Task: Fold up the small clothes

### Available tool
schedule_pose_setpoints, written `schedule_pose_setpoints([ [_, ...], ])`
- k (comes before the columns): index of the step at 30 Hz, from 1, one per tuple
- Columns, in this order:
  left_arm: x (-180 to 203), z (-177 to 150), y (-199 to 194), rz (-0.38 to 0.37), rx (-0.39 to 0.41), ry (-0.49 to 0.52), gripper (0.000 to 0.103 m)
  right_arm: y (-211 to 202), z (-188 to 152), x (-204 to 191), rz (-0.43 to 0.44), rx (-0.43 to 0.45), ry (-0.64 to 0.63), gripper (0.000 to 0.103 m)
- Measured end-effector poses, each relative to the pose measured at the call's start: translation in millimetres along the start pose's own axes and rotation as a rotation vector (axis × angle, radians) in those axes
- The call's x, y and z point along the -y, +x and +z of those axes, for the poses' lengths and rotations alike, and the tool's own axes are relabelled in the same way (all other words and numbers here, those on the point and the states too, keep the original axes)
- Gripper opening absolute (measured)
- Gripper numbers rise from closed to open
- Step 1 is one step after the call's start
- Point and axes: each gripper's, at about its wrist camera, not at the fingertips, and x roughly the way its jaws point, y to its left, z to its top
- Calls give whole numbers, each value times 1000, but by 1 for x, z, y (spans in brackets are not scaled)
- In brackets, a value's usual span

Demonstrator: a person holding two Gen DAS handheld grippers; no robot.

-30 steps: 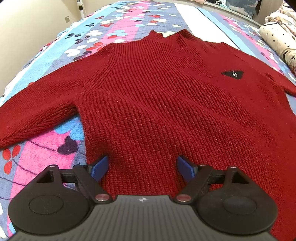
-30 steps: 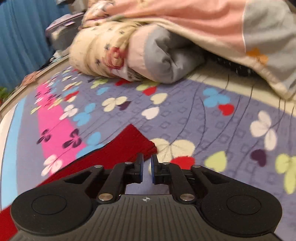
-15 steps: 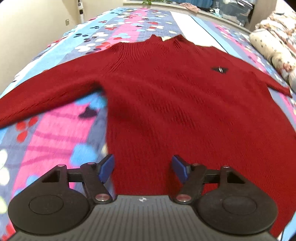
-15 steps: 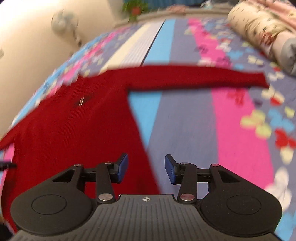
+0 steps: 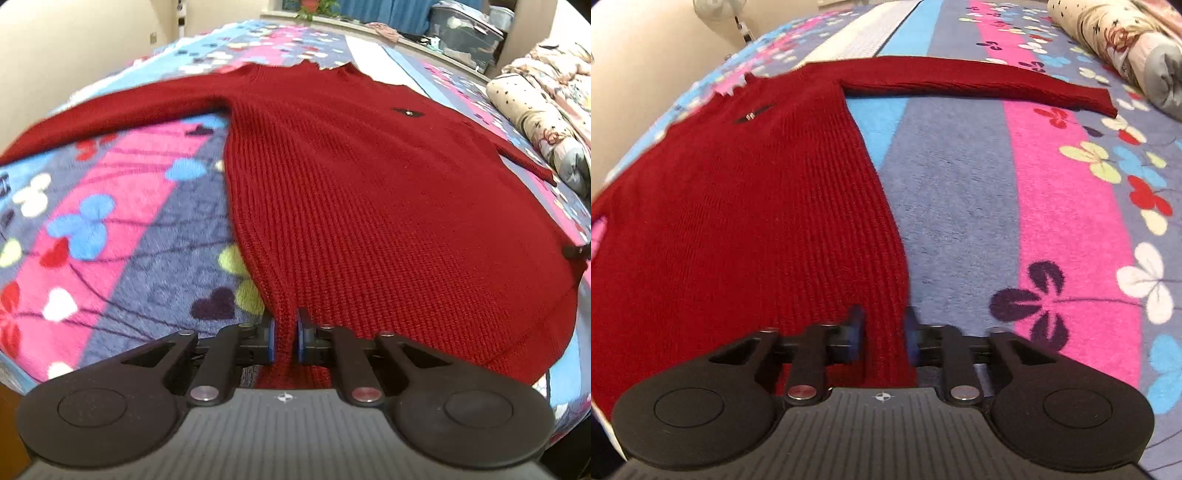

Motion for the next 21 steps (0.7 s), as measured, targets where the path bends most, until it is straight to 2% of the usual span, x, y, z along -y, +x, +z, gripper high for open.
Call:
schedule_pose_setpoints([
  [2,1,3,-20,-2,51,3,10,-17,2,-4,20,40,16,15],
  [5,-8,6,-64,-59,160,-49,9,-68,7,-3,120,153,55,13],
  [7,-13,0,-82,-47,188,-58,9,-95,-2,0,157,194,79,12],
  [9,-23,-7,-78,-39,143,-103,10,-100,-15,3,145,175,82,12],
  [11,-32,-9,-57,-56,29,-160,14,-85,-19,4,99,92,73,14],
  [12,-33,-9,-46,-28,-21,-160,14,-72,-21,3,70,41,60,13],
  [14,-24,-6,-43,58,-4,-106,14,-50,-22,-2,-67,-24,32,16],
  [15,-19,-4,-46,53,19,-86,22,-44,-22,-5,-131,-34,-4,17],
  [16,-14,-2,-49,26,44,-72,31,-45,-21,-10,-153,-11,-31,17],
  [18,-3,-4,-46,-36,46,-47,37,-56,-15,-20,-89,80,-62,18],
  [19,3,-5,-38,-54,12,-32,46,-58,-13,-25,-32,108,-68,25],
  [20,8,-7,-28,-51,-38,-18,51,-56,-12,-30,18,107,-77,34],
  [21,13,-11,-14,-34,-109,-1,53,-49,-12,-34,43,71,-91,39],
])
